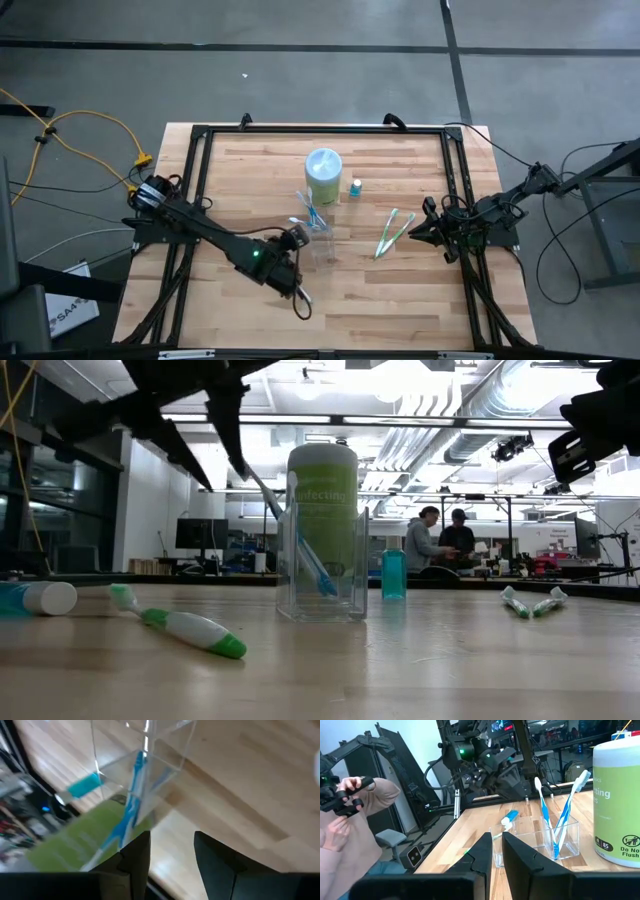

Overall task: Pick & Place toothbrushing station
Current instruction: Put the bottom mouthwash into the transparent organizer

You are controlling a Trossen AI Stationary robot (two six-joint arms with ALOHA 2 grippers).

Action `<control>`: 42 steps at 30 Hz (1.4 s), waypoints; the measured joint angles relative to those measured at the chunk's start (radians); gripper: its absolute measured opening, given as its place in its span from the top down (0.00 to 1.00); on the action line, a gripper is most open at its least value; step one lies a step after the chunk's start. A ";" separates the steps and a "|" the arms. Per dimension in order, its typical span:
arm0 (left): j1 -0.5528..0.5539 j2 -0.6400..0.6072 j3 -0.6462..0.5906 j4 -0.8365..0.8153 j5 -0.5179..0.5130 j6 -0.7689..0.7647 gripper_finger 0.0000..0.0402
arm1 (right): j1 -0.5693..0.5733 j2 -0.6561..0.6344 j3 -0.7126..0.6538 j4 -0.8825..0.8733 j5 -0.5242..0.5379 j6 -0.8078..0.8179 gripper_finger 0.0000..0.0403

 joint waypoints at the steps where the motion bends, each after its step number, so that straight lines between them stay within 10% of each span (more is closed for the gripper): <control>1: -0.007 0.000 0.006 -0.014 0.013 -0.035 0.64 | 0.000 0.000 0.000 0.000 0.000 0.000 0.91; 20: -0.112 0.000 0.023 -0.184 0.240 -0.841 0.64 | 0.000 0.000 0.000 0.000 0.000 0.000 0.91; 42: -0.119 0.063 0.017 -0.161 0.493 -0.932 0.64 | 0.000 0.000 0.000 0.000 0.000 0.000 0.91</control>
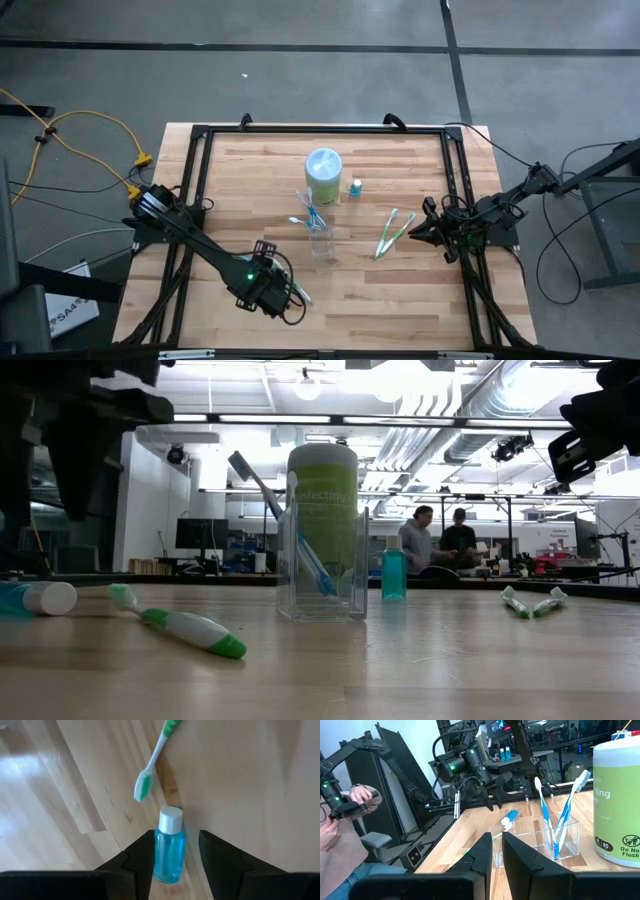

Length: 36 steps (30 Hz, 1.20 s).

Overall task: Pick & Place toothbrushing station
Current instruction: Put the bottom mouthwash into the transparent organizer

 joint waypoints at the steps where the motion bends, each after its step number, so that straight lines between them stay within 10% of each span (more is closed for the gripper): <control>1: 0.000 0.002 -0.001 0.006 0.002 0.001 0.64 | 0.000 0.000 0.000 0.000 0.000 0.000 0.91; 36: -0.181 0.002 -0.141 0.044 -0.127 -0.319 0.64 | 0.000 0.000 0.000 0.000 0.000 0.000 0.91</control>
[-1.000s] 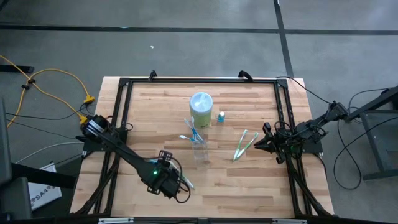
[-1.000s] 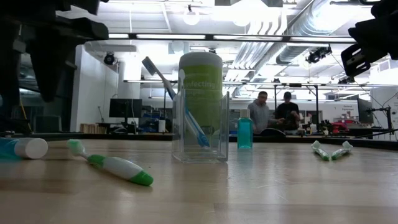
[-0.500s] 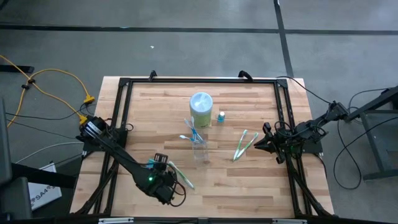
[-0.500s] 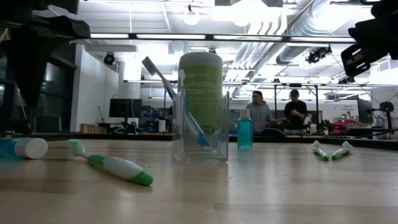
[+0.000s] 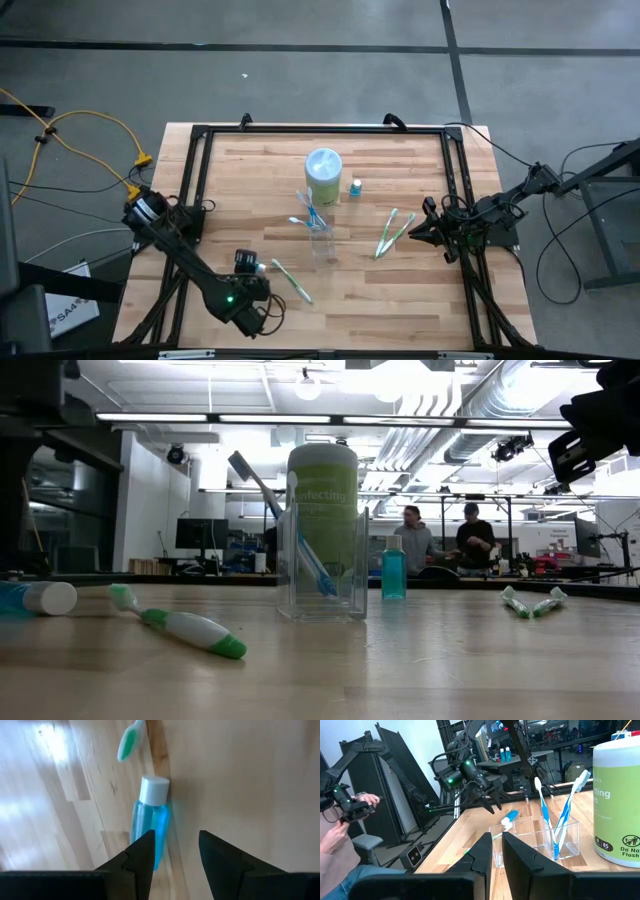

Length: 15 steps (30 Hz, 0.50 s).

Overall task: Pick & Place toothbrushing station
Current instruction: Put the bottom mouthwash into the transparent organizer

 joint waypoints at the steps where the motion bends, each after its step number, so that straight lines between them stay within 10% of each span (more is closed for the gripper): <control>1: -0.006 0.000 -0.008 0.000 -0.009 -0.004 0.64 | 0.000 0.000 0.000 0.000 0.000 0.000 0.91; 15: -0.012 -0.006 -0.078 0.002 -0.016 0.019 0.64 | 0.000 0.000 0.000 0.000 0.000 0.000 0.91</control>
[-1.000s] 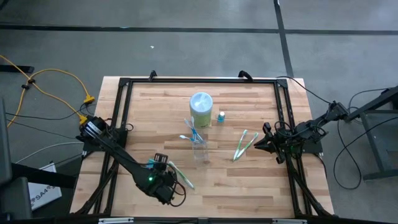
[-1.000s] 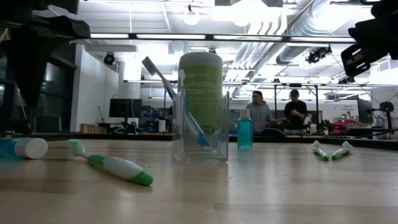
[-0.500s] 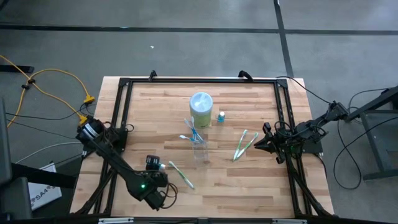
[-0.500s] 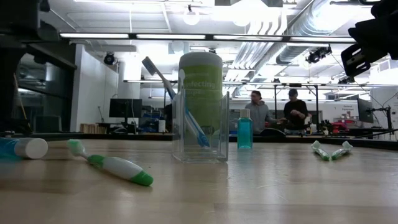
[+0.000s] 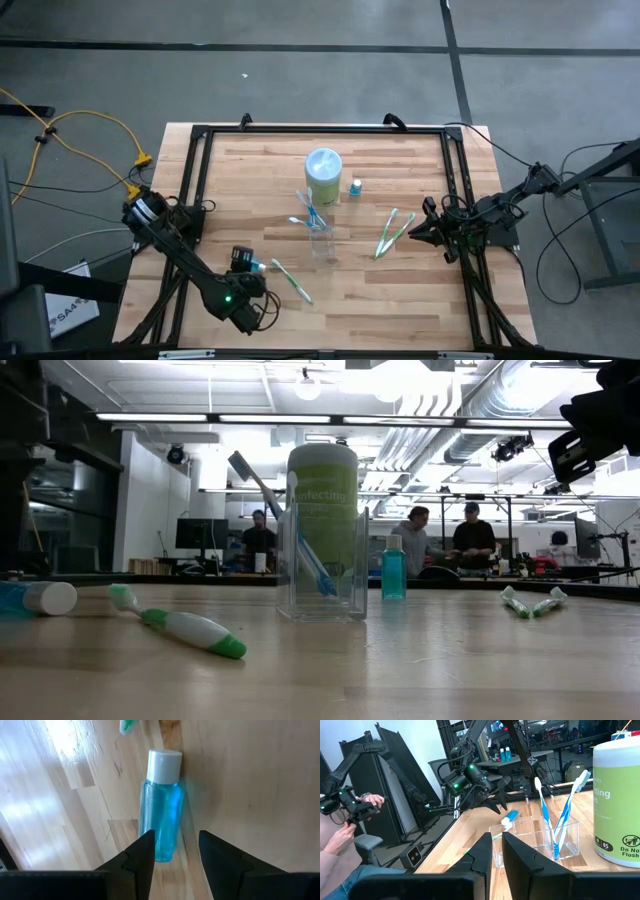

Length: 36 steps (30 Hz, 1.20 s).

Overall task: Pick & Place toothbrushing station
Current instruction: Put the bottom mouthwash into the transparent organizer

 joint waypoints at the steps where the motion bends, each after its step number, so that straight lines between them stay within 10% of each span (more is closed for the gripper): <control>1: 0.000 -0.006 -0.005 0.006 0.000 0.000 0.64 | 0.000 0.000 0.000 0.000 0.000 0.000 0.91; 36: 0.136 -0.376 -0.318 0.312 0.114 0.188 0.57 | 0.000 0.000 0.000 0.000 0.000 0.000 0.91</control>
